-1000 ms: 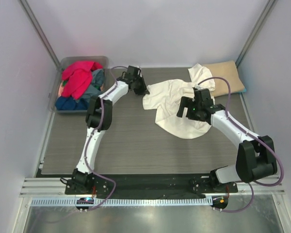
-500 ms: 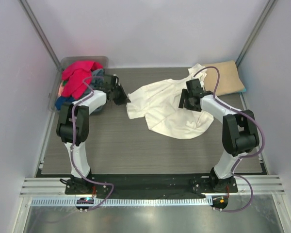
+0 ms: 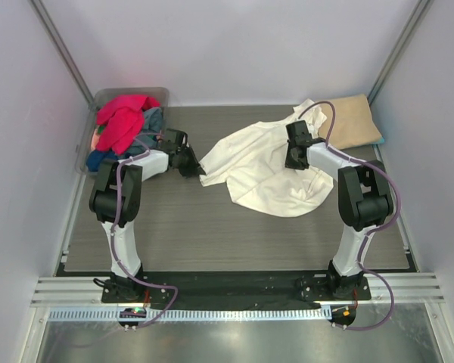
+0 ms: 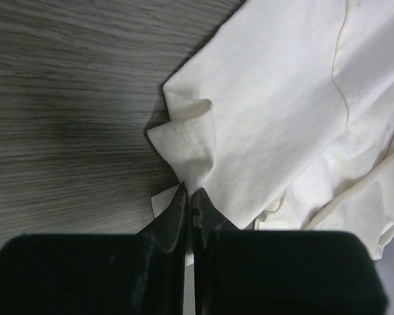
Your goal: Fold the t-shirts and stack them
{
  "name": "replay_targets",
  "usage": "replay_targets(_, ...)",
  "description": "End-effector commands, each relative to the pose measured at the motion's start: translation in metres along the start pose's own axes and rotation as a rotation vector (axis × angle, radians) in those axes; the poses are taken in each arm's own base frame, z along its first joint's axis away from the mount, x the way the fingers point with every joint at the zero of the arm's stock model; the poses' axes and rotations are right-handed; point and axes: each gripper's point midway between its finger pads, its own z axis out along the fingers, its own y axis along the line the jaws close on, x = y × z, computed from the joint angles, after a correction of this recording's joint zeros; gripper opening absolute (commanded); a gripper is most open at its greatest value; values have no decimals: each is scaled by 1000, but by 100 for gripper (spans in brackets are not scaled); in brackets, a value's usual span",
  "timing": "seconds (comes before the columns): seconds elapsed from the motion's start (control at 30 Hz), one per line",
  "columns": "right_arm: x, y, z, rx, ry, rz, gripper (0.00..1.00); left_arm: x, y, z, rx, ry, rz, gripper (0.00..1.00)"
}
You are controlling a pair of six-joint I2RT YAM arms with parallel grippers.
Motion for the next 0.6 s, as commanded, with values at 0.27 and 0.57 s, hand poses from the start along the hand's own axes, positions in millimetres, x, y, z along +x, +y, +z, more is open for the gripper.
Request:
replay_targets(0.27, -31, -1, -38, -31, -113, 18, 1, -25, -31, -48, 80, -86, 35, 0)
replay_targets(0.57, -110, -23, -197, -90, -408, 90, 1, -82, -114, -229, 135, -360, 233, 0)
